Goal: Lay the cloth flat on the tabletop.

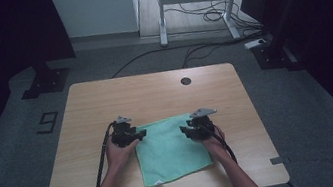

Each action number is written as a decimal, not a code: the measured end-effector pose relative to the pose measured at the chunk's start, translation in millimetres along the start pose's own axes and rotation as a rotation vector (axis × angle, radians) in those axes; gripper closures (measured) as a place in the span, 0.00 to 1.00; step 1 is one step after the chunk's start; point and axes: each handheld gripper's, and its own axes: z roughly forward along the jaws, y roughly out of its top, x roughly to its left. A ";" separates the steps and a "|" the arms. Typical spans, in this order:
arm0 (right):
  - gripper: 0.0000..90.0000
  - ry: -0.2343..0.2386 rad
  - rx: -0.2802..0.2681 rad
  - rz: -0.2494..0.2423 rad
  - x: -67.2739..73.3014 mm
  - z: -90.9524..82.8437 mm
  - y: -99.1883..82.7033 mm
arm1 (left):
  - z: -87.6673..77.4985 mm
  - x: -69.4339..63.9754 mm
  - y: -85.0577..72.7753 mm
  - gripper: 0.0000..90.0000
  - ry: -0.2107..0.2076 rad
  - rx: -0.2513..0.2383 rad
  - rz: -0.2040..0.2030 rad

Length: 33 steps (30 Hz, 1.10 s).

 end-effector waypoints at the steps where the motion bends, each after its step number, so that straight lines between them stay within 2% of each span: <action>1: 0.62 -0.009 0.005 0.005 -3.7 4.7 3.9 | 1.9 1.1 1.8 0.52 0.003 0.001 -0.003; 5: 0.63 -0.033 0.000 0.009 -16.5 22.6 16.3 | 9.5 0.9 4.7 0.55 0.020 0.017 -0.001; 7: 0.66 -0.021 -0.002 -0.003 -19.0 31.0 20.3 | 12.9 -0.9 4.9 0.56 0.030 0.025 0.011; 11: 0.73 -0.032 0.046 -0.042 -17.1 44.6 21.0 | 16.5 -2.8 3.5 0.56 0.048 0.038 0.036; 14: 0.75 -0.063 0.079 -0.078 -18.1 48.2 17.7 | 16.8 -1.5 3.7 0.57 0.049 0.037 0.042; 16: 0.77 -0.045 0.063 -0.051 -24.0 47.7 13.6 | 17.9 -1.1 4.3 0.57 0.047 0.032 0.038; 22: 0.83 -0.045 0.042 0.011 -35.0 34.6 2.7 | 27.4 -5.4 13.0 0.56 0.039 0.048 0.075; 25: 0.83 -0.046 0.054 -0.005 -34.6 25.0 -3.3 | 29.9 -8.7 13.1 0.55 0.020 0.042 0.080; 29: 0.83 -0.039 0.034 0.035 -36.3 14.1 -13.6 | 29.8 -13.6 13.4 0.56 -0.007 0.050 0.062; 30: 0.81 -0.042 0.046 0.045 -36.7 12.1 -13.5 | 28.5 -15.3 14.2 0.56 -0.006 0.050 0.069; 32: 0.79 -0.072 0.060 0.028 -36.5 9.5 -11.3 | 21.6 -18.6 16.7 0.57 -0.001 0.028 0.076; 33: 0.79 -0.079 0.048 0.032 -36.2 7.7 -9.8 | 17.1 -19.7 18.3 0.58 -0.010 0.016 0.078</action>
